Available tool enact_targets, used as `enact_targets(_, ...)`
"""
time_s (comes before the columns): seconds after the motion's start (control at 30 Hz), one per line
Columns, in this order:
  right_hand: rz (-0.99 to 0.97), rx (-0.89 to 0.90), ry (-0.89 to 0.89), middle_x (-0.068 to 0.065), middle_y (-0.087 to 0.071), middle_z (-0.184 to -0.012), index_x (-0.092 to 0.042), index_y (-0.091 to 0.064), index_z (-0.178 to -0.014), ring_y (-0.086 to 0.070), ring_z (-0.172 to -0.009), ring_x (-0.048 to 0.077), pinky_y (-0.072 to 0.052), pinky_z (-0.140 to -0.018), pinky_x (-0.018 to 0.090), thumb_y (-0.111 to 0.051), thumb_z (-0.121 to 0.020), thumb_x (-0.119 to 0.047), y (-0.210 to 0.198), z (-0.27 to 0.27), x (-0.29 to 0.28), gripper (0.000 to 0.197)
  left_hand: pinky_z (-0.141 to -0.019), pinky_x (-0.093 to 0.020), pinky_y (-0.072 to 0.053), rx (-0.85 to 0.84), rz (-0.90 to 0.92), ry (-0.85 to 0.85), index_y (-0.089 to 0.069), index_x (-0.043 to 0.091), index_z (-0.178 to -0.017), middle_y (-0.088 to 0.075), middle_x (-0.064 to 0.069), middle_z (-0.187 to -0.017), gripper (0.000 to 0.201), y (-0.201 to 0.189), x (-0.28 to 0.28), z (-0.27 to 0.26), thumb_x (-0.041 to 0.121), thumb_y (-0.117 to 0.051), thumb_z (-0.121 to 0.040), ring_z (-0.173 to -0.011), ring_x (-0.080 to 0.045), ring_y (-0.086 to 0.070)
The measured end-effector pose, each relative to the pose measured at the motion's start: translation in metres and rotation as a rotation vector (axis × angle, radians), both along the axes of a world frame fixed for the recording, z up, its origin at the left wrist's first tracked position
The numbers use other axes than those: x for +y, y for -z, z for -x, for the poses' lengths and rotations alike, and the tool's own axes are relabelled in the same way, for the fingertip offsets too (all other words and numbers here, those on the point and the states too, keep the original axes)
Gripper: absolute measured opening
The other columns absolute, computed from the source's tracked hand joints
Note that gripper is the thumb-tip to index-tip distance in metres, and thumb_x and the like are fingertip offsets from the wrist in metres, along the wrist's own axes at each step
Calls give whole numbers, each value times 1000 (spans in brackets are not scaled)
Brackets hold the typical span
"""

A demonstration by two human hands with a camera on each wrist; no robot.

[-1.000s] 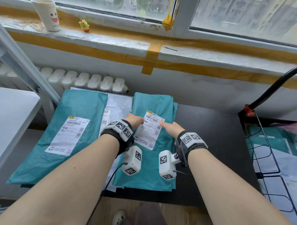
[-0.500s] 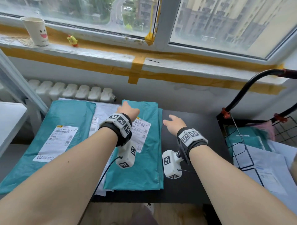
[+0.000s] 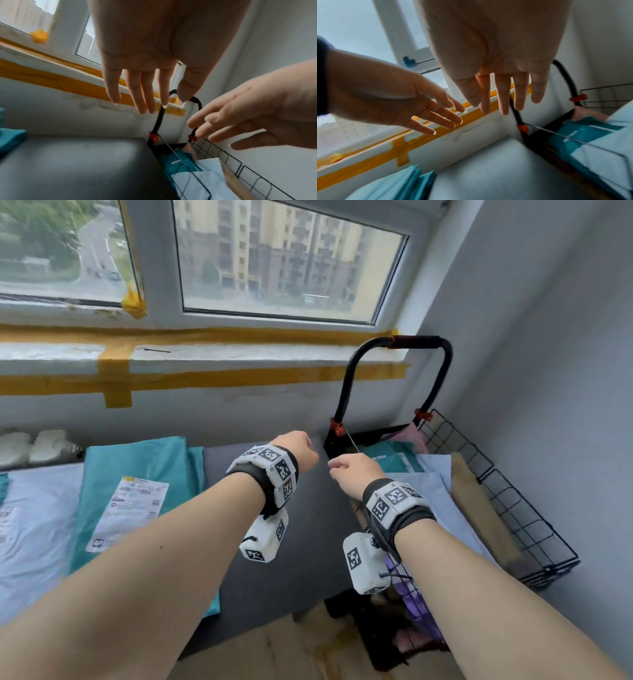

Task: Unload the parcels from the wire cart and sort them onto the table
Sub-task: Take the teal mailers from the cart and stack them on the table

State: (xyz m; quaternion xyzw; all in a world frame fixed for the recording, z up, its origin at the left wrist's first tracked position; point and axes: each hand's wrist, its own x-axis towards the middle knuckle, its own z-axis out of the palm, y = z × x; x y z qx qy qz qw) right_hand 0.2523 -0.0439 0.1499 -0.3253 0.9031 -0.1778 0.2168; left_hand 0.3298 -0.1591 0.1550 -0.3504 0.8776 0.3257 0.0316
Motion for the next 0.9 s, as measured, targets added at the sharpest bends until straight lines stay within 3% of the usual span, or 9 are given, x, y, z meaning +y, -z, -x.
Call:
enact_targets(0.13,14,-43,51,1,-65,-122,-23,-67,-114,-57,-115,21,-42,-95,24,-54,-90,-19,8,57,61,28,-78,-27,-46,5,-26,66,-66,15,-103,-63,-5,-98,19,2,56,65,20,-53,-89,-89,-23,-59)
enact_targets(0.3,43,-119,103,5,-66,-119,-17,-68,-112,-58,-111,23,-44,-90,26,-51,-93,-16,24,149,155,26,-86,-30,-49,-38,16,114,-67,10,-107,-68,-6,-109,26,23,137,168,18,-52,-87,-100,-25,-62)
enact_targets(0.47,42,-163,221,8,-66,-117,-14,-70,-108,-60,-110,26,-47,-96,35,-50,-92,-10,45,246,236,26,-74,-26,-44,-86,8,153,-67,10,-106,-64,-4,-100,26,45,200,257,17,-51,-87,-87,-23,-56)
enact_targets(0.6,18,-244,273,7,-64,-119,-9,-69,-111,-58,-112,28,-45,-93,30,-47,-94,-8,71,298,262,28,-73,-24,-40,-142,-26,95,-63,14,-95,-57,-3,-93,14,68,212,289,15,-50,-89,-83,-22,-50)
enact_targets(0.7,12,-339,320,9,-64,-120,-8,-69,-109,-58,-111,27,-45,-98,33,-49,-92,-7,104,325,263,26,-73,-25,-40,-181,-70,37,-59,15,-90,-56,-3,-91,8,92,201,308,16,-51,-90,-83,-22,-50)
enact_targets(0.9,-8,-472,409,4,-61,-92,-5,-69,-106,-55,-85,18,-45,-79,27,-47,-92,-2,154,364,246,26,-79,-27,-41,-189,-219,-130,-61,11,-104,-51,-8,-96,16,147,172,351,14,-53,-91,-89,-25,-52)
